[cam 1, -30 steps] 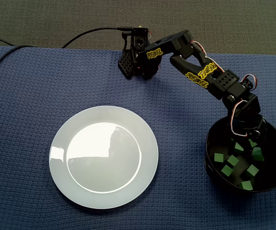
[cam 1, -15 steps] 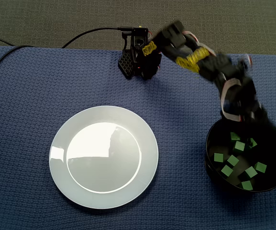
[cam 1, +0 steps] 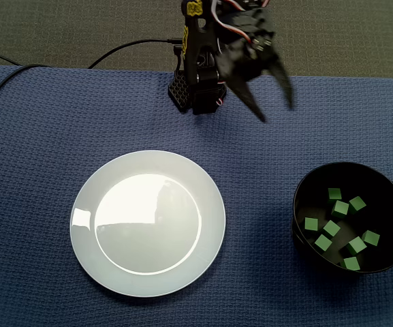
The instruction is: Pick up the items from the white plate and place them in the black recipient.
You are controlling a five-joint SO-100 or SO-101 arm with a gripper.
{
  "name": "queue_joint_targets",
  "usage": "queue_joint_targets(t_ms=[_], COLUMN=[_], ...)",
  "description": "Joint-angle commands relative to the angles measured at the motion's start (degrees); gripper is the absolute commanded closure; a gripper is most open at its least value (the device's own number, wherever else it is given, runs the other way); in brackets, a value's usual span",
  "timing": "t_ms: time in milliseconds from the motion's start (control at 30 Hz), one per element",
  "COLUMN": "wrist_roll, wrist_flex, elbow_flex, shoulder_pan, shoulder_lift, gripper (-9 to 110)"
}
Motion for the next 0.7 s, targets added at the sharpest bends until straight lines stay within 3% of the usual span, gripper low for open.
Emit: queue_joint_targets(t_ms=[0,200,467,667], wrist_roll=[-6.42,-11.07,-20.57,-27.95], wrist_flex=[-16.00,-17.14,6.24,16.17], elbow_flex=[18.72,39.02,54.58,72.16], shoulder_pan=[4.48,6.42,6.50,6.68], shoulder_lift=[14.33,29.27,40.69,47.72], gripper=[101,101,101,101])
